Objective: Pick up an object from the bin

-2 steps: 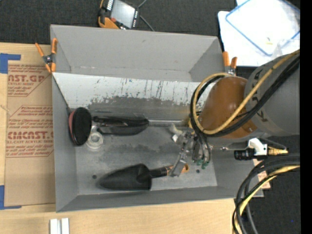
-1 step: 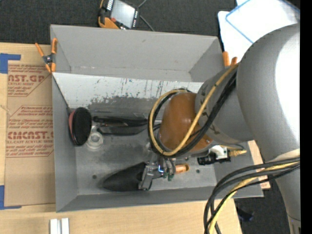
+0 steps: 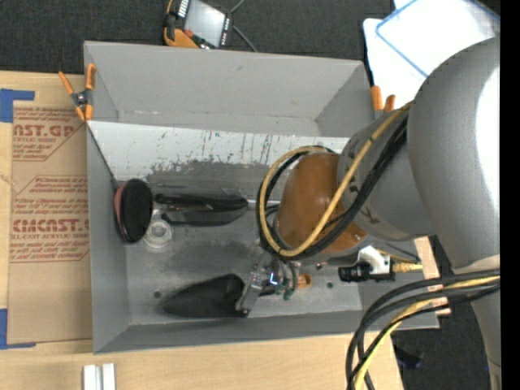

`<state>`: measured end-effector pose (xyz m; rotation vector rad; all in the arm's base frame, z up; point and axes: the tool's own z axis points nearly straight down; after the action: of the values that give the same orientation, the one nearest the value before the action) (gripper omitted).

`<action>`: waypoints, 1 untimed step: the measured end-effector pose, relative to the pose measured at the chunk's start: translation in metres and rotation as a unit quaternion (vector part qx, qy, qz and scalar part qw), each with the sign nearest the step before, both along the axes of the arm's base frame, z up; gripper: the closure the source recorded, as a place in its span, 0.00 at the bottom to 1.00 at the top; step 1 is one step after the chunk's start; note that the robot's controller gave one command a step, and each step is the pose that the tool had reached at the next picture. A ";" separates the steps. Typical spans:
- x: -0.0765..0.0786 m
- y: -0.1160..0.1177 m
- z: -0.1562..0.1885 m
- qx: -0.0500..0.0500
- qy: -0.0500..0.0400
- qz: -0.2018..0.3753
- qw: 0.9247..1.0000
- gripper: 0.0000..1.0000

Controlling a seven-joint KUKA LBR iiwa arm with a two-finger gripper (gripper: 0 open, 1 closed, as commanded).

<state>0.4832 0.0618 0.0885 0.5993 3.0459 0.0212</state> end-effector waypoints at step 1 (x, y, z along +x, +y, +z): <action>0.002 0.002 0.000 0.000 0.000 -0.001 1.000 0.00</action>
Offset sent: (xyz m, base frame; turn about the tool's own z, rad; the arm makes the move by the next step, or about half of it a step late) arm 0.0331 -0.0672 -0.0185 0.0692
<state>0.4854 0.0633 0.0888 0.6014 3.0456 0.0224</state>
